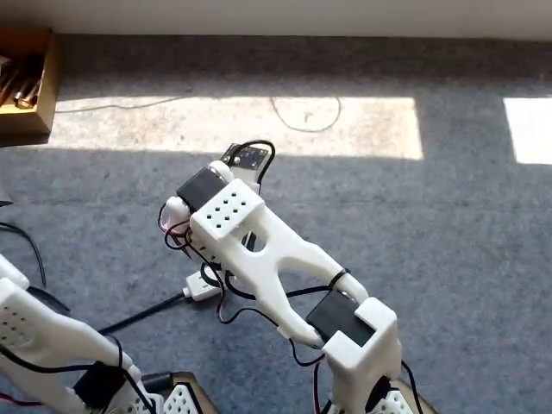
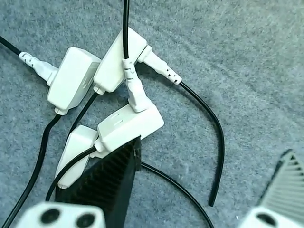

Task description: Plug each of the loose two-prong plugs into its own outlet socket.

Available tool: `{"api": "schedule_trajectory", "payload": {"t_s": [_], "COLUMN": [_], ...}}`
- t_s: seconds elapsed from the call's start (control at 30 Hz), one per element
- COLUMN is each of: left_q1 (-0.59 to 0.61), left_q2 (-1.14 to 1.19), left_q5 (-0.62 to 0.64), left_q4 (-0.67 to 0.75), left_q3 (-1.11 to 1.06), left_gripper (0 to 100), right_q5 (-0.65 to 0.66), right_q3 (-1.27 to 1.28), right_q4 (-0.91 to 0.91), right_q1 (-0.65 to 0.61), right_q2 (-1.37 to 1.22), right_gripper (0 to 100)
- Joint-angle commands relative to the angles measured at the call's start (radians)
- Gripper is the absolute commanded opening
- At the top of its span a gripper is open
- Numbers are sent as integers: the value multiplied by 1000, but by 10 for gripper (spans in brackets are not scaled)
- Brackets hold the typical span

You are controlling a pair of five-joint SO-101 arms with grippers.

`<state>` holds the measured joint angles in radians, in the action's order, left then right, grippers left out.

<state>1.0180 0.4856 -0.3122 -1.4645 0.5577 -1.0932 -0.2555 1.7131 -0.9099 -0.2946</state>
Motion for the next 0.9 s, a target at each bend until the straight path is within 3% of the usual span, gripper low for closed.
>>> {"api": "schedule_trajectory", "payload": {"t_s": [0.0, 0.87], "left_q1": [-18, -10], "left_q2": [-15, -15], "left_q5": [-9, -9], "left_q4": [3, -2], "left_q3": [39, 56], "left_gripper": [421, 421], "right_q5": [-20, -20], "right_q3": [-77, -90], "right_q4": [-10, 4], "right_q1": [-4, 10], "right_q2": [65, -61], "right_gripper": [5, 5]}}
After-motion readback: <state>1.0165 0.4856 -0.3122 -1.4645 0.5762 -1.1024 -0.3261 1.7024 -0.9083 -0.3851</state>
